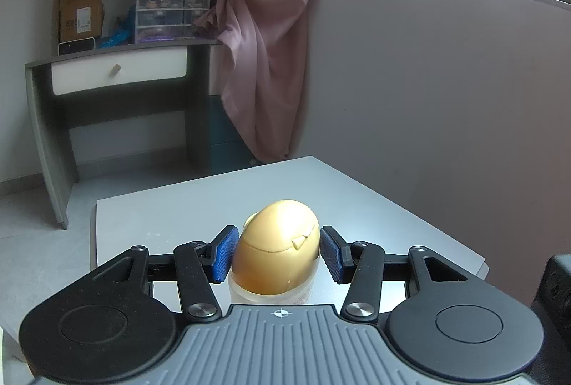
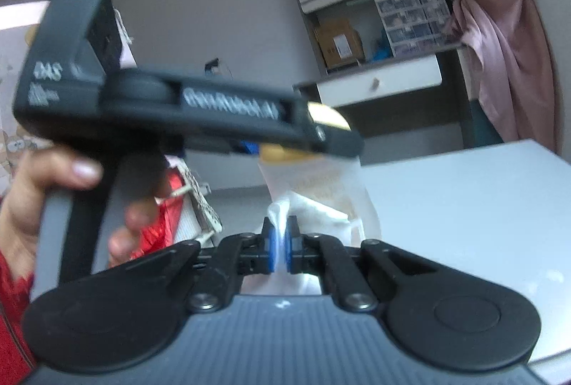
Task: Clean container
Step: 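Rub the tissue along the bottle's label again with the right gripper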
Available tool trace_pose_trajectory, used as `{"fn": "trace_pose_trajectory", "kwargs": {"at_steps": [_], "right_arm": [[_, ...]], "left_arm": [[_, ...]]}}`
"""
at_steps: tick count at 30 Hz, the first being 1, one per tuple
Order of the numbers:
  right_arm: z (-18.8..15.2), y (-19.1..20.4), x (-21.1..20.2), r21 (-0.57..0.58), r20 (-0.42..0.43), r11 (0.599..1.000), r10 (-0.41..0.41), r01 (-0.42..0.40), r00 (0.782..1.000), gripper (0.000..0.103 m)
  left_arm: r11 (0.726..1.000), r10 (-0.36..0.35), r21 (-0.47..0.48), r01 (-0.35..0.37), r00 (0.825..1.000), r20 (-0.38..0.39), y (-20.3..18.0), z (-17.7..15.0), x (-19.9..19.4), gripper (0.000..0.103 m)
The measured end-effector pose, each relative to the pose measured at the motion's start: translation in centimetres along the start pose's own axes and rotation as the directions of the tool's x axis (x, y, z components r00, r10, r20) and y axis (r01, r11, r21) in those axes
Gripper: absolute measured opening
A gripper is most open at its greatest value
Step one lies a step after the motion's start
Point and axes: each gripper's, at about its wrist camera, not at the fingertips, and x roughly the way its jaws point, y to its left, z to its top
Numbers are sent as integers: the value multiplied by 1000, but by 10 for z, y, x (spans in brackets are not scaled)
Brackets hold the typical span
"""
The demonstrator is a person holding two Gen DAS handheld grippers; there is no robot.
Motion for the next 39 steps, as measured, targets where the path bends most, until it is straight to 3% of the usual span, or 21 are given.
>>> {"fn": "trace_pose_trajectory", "kwargs": {"at_steps": [18, 27, 39], "right_arm": [[1, 10, 0, 11, -6, 1000, -11, 11, 1000, 6], [21, 29, -5, -47, 83, 999, 11, -7, 997, 5], [-3, 18, 9, -13, -37, 1000, 2, -2, 999, 4]], "left_arm": [[1000, -3, 7, 3, 1000, -4, 5, 1, -3, 51], [1000, -5, 6, 5, 1000, -7, 4, 2, -4, 51], [1000, -10, 5, 11, 1000, -10, 3, -5, -10, 51]]}}
